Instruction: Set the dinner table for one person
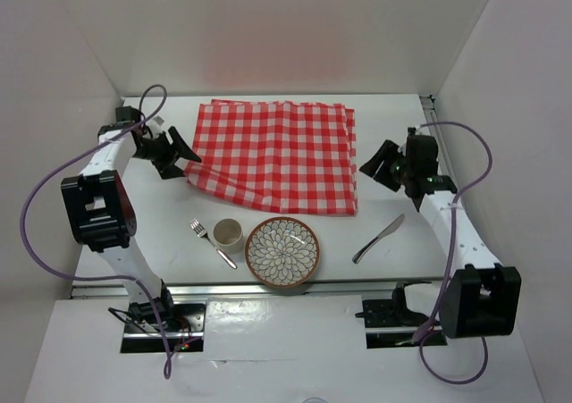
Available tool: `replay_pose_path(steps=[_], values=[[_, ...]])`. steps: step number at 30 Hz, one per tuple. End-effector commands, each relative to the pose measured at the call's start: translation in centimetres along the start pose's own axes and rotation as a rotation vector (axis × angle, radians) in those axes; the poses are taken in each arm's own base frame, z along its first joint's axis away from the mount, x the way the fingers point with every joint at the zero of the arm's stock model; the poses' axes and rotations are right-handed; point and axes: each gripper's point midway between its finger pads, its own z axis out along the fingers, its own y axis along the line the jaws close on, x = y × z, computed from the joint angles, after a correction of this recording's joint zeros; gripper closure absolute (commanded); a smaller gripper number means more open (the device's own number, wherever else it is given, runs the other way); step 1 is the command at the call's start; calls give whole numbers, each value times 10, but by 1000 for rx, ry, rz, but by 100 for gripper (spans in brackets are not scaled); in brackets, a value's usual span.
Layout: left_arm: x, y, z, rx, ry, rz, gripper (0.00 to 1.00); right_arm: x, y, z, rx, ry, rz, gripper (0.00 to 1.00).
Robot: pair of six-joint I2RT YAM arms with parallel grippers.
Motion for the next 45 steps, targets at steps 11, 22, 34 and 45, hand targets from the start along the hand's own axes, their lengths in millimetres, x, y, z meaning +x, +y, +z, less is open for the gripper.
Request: replay_pose_path(steps=[11, 22, 34, 45], values=[[-8, 65, -20, -470, -163, -35, 18, 13, -17, 58, 88, 219, -14, 25], [-57, 3, -33, -428, -368, 122, 37, -15, -22, 107, 150, 232, -137, 52], [-131, -23, 44, -307, -241, 142, 27, -92, 12, 229, 81, 176, -160, 50], [-165, -22, 85, -198, -271, 158, 23, -112, 18, 296, 7, 125, -175, 44]])
